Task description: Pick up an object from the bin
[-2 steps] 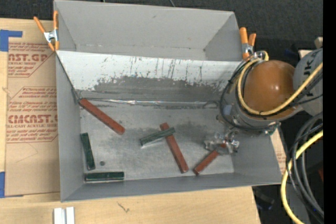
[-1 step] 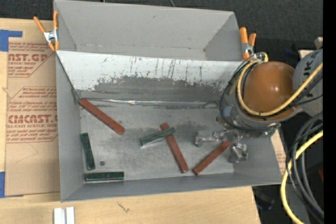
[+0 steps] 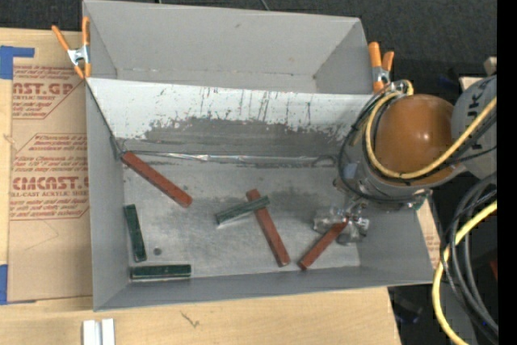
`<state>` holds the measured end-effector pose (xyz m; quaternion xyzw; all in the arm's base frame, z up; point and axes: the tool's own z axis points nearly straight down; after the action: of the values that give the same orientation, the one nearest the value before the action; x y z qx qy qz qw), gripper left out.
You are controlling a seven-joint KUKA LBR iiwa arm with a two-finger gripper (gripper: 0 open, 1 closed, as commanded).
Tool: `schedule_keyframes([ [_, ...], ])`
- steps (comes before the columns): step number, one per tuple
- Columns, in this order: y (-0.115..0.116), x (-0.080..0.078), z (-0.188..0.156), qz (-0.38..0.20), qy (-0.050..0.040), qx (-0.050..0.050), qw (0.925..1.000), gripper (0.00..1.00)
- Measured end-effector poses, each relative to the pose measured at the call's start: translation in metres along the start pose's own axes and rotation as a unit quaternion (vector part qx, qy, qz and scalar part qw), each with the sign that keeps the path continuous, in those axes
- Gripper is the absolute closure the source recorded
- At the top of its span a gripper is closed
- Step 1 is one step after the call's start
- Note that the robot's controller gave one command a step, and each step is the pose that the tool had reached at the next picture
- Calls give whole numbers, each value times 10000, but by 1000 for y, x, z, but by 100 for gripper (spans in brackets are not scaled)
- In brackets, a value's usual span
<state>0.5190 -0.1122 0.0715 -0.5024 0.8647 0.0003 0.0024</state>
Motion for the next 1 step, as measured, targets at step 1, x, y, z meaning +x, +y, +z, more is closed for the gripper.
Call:
schedule_keyframes([
  [1,0,0,0,0,0,1,10000,100],
])
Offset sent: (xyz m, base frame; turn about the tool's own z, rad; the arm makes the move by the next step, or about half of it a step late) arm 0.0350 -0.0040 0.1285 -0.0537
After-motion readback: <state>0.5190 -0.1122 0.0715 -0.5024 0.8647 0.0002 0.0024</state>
